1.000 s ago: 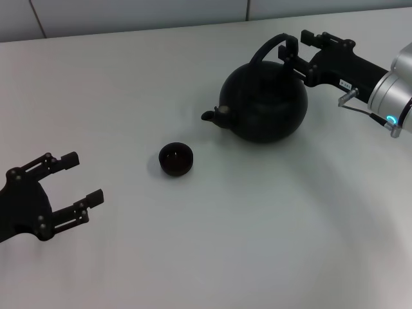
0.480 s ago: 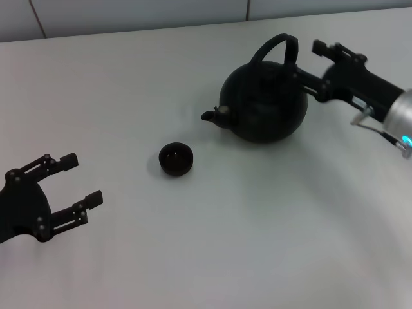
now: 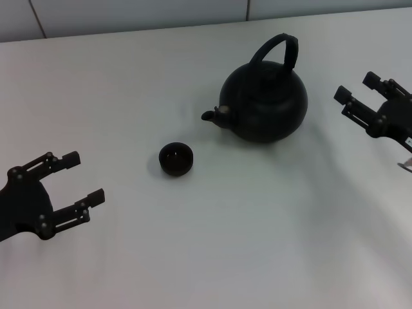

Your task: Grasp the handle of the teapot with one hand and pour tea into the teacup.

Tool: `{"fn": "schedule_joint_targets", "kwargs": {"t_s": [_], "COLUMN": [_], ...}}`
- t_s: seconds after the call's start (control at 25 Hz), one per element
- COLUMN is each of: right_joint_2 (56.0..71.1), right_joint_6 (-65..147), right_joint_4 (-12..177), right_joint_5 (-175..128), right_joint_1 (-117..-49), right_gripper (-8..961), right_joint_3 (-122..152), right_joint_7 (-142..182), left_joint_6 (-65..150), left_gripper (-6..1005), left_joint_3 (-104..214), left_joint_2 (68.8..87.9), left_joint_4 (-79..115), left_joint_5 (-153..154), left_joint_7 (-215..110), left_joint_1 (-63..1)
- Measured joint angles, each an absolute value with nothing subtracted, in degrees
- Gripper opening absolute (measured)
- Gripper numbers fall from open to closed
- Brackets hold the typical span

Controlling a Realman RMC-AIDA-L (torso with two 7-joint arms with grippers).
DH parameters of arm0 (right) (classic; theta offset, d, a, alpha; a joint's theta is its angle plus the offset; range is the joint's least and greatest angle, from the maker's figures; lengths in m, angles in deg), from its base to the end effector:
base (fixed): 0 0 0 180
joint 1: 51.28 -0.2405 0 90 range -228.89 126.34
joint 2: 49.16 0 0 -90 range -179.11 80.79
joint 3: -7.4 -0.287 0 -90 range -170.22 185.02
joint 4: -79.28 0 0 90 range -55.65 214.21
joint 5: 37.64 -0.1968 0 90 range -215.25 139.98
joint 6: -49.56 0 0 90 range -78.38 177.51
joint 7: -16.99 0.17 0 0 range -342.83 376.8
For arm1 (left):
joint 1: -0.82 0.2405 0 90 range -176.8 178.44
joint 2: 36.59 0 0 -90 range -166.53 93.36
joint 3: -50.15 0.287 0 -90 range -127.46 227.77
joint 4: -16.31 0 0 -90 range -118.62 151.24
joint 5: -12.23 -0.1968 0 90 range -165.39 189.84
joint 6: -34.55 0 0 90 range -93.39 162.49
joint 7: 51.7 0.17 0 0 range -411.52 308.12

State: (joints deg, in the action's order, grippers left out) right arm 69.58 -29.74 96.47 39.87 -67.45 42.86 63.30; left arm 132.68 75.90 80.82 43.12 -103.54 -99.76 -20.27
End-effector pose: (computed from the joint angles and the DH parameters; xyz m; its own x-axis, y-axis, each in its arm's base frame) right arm 0.3576 0.3036 -0.0074 0.6059 -0.1001 -0.7892 -0.7271 -0.4722 -0.4983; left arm -0.3183 0.2749 -0.0262 0.7989 0.0784 0.5963 0.3308 -0.8853 -0.3268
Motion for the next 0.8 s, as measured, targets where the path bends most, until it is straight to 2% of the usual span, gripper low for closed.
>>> {"fn": "schedule_joint_targets", "kwargs": {"t_s": [0.04,0.12,0.16,0.2,0.24,0.32,0.36,0.4,0.56,0.8], "right_joint_2": [69.1,67.15,64.45,64.45,63.17,60.11,57.76,57.76,54.8,53.66], "right_joint_6": [-31.34,-36.54,-41.48,-41.48,-43.25,-46.08,-48.08,-48.08,-50.83,-52.78], "right_joint_4": [96.79,98.05,99.55,99.55,100.21,101.98,104.29,104.29,109.18,110.85], "right_joint_5": [40.73,44.91,50.26,50.26,52.72,57.83,63.27,63.27,74.87,81.71], "right_joint_1": [-67.19,-66.77,-66.95,-66.95,-67.26,-68.42,-70.06,-70.06,-74.57,-78.57], "right_gripper": [752,752,752,752,752,752,752,752,752,752], "right_joint_3": [43.01,43.37,43.26,43.26,43.22,43.16,42.98,42.98,42.7,43.15], "right_joint_7": [64.15,67.29,71.01,71.01,72.63,75.88,79.31,79.31,86.37,90.05], "left_joint_6": [132.69,132.96,133.26,133.26,133.39,133.42,133.42,133.43,134.52,135.8], "left_gripper": [785,785,785,785,785,785,785,785,785,785], "left_joint_3": [76.0,76.26,76.82,76.82,77.26,78.87,80.08,81.29,84.55,87.89], "left_joint_2": [80.81,80.53,79.78,79.78,79.42,78.29,77.42,76.65,73.89,72.66], "left_joint_4": [43.12,43.12,43.12,43.12,43.11,43.03,42.94,42.89,43.24,46.36], "left_joint_5": [-103.56,-103.79,-103.95,-103.95,-103.96,-104.04,-104.03,-104.06,-104.06,-104.4], "left_joint_7": [-99.76,-99.92,-100.56,-100.56,-100.98,-102.52,-103.71,-105.0,-110.62,-115.68], "left_joint_1": [-20.44,-20.91,-21.58,-21.58,-21.9,-22.94,-23.58,-24.26,-26.65,-28.16]}}
